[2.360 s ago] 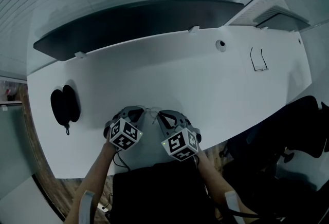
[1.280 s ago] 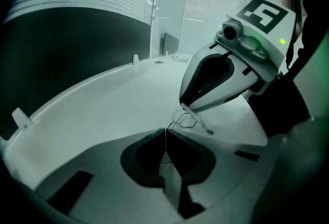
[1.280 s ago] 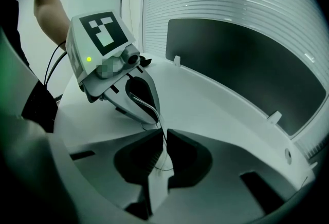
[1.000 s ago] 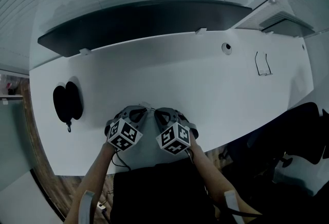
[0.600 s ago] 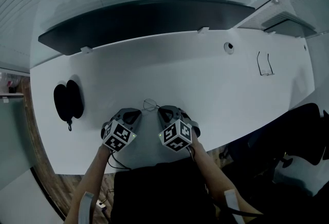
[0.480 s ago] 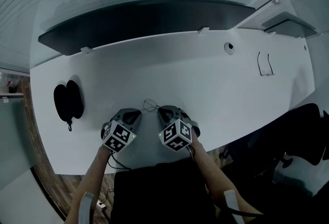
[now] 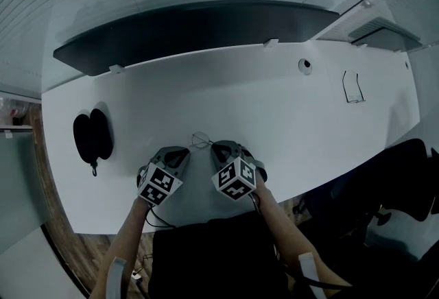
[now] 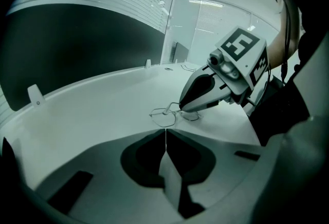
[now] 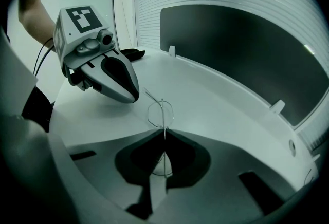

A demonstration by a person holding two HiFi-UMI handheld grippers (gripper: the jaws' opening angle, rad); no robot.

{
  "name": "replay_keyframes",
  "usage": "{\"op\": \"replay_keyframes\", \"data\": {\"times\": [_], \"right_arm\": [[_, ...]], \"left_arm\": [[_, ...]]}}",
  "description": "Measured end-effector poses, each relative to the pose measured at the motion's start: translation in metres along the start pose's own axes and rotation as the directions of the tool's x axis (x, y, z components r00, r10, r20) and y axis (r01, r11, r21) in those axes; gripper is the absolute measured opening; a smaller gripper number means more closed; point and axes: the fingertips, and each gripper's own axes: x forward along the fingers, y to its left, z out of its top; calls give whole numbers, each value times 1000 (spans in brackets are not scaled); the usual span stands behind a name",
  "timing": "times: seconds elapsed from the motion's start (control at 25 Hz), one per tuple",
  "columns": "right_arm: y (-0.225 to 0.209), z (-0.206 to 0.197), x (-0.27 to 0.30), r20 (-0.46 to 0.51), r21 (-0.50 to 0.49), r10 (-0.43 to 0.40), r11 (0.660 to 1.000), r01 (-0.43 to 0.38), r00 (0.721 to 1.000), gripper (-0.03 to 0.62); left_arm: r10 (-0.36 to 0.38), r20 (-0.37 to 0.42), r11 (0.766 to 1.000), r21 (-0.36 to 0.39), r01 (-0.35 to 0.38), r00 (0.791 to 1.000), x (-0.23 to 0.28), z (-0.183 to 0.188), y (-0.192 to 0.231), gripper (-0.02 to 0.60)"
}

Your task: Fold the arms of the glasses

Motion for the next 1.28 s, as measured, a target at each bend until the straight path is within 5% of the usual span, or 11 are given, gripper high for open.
{"op": "replay_keyframes", "data": {"times": [0.72, 1.08, 1.28], "right_arm": [[-7, 19, -29, 132, 189, -13, 982, -12, 991, 21], [-1, 28, -58, 197, 264, -59, 965, 5, 979, 20], [9, 26, -77, 235, 283, -69, 959, -1, 969, 17]], "left_arm": [[57, 77, 992, -114, -48, 995, -22, 17, -2, 15], [115, 253, 955, -294, -36, 961, -38, 43, -25, 11], [153, 341, 911, -412, 1, 928, -54, 60, -43, 11]]}}
